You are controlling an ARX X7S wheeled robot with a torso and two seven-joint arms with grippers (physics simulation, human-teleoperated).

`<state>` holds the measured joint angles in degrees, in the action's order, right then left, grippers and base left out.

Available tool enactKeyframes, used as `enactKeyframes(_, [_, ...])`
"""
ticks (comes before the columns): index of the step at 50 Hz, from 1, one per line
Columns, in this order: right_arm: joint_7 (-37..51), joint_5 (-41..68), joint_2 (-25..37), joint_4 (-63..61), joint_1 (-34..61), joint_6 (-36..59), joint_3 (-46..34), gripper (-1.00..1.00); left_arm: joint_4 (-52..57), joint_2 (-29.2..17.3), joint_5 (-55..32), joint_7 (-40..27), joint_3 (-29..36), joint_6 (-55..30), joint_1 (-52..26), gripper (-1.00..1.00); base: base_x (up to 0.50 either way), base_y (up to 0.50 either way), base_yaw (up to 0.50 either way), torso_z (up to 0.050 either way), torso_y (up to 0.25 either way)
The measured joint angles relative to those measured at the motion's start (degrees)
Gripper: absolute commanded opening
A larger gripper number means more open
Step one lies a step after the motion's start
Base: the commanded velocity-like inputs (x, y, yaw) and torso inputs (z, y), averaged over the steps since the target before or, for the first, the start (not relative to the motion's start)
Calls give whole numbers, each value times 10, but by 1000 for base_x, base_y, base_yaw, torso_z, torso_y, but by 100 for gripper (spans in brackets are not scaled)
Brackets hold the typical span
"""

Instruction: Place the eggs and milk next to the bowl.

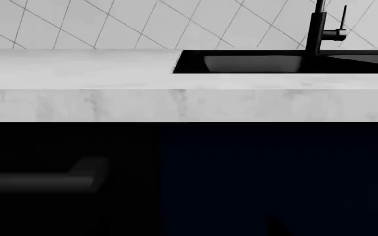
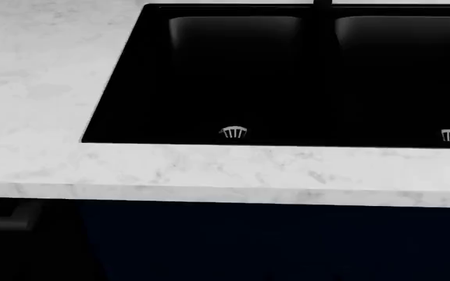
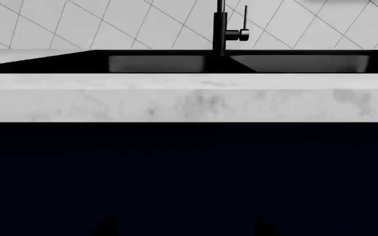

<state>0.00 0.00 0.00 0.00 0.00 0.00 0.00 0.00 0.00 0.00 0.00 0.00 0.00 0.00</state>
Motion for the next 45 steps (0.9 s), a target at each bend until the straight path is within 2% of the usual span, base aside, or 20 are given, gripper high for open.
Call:
enactKeyframes(13, [18, 12, 14, 6, -4, -8, -15, 100, -2, -17, -8, -20, 21, 7, 0, 100, 0, 0, 0, 0, 0])
enactKeyframes(31, [49, 24, 30, -5, 3, 4, -40, 100, 5, -40, -20, -33, 49, 7, 1, 100, 0, 0, 0, 50, 0])
enactKeyframes(45, [74, 23, 45, -66, 22, 64, -52, 100, 65, -63, -48, -31, 54, -22, 1, 100, 0, 0, 0, 50, 0])
